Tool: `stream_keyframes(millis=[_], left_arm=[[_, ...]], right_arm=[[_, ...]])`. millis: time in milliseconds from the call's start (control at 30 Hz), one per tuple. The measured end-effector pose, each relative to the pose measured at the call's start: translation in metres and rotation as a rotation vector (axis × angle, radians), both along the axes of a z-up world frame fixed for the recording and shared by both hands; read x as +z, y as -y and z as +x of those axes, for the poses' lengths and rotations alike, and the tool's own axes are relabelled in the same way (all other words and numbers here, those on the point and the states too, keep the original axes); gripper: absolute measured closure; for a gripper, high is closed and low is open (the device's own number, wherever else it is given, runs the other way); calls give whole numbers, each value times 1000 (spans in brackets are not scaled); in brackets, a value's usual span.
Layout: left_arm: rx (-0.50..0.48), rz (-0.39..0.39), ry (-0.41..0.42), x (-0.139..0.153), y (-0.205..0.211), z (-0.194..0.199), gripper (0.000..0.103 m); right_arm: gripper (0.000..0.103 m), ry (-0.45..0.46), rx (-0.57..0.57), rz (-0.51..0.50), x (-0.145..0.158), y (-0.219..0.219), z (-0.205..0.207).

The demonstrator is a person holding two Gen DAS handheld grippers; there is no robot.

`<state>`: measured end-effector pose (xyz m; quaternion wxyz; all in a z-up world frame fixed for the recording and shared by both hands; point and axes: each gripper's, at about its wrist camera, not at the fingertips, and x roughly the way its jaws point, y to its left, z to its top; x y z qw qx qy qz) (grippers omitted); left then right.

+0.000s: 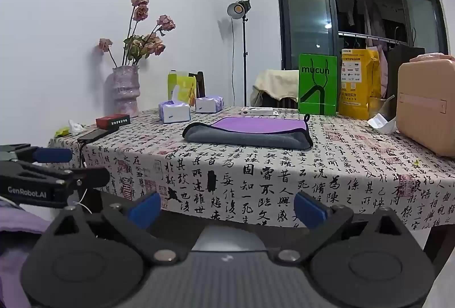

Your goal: Fold towel

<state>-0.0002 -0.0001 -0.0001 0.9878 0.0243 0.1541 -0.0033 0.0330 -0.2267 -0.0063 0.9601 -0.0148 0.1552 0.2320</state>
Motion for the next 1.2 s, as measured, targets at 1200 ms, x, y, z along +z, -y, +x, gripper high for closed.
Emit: stream_keyframes(millis=[1200], left_arm=[[-13,-4,-11,-1,3,1,0]], right_arm=[[1,-4,2,-8,-3,-2,1]])
